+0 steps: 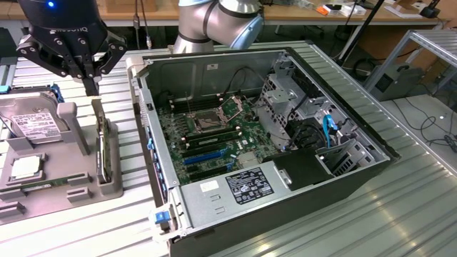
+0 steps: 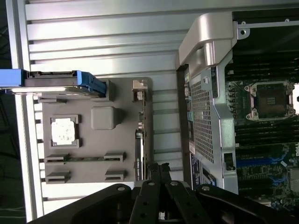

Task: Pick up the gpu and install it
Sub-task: 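Reach for the gpu, then pick up the gpu and move the gpu toward the slot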

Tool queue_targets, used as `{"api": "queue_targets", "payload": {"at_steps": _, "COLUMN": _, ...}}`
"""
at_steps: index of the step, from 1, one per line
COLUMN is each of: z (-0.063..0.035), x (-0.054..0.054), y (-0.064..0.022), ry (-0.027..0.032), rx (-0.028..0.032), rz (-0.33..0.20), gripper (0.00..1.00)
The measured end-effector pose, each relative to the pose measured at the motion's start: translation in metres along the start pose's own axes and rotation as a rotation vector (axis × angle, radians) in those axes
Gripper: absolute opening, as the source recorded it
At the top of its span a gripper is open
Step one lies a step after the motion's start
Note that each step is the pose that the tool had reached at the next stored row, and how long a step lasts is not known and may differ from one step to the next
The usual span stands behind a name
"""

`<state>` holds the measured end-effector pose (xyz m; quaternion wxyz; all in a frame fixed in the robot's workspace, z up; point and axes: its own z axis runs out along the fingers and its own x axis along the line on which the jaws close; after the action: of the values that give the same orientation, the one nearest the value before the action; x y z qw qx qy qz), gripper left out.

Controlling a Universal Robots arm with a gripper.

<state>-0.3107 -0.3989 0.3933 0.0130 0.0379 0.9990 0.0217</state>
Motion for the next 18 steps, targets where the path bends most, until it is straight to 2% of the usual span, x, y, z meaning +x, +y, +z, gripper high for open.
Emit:
{"api": "queue_targets", "payload": {"at_steps": 14, "z": 0.0000, "x": 0.0002, "y": 0.0000, "ry": 0.0000, "rx": -0.0001, "rz": 0.000, "gripper": 0.11}}
{"api": "queue_targets", "payload": {"at_steps": 16, "z": 0.0000, "x": 0.0002, "y": 0.0000, "ry": 0.0000, "rx": 0.0000, "rz": 0.000, "gripper": 0.35}}
{"api": "queue_targets", "payload": {"at_steps": 17, "z": 0.0000, "x": 0.0002, "y": 0.0000, "ry": 0.0000, "rx": -0.0001, "rz": 0.000, "gripper": 0.35}}
{"api": "queue_targets", "payload": {"at_steps": 18, "z": 0.0000, "x": 0.0002, "y": 0.0000, "ry": -0.0001, "rx": 0.0000, "rz": 0.000, "gripper": 0.42}}
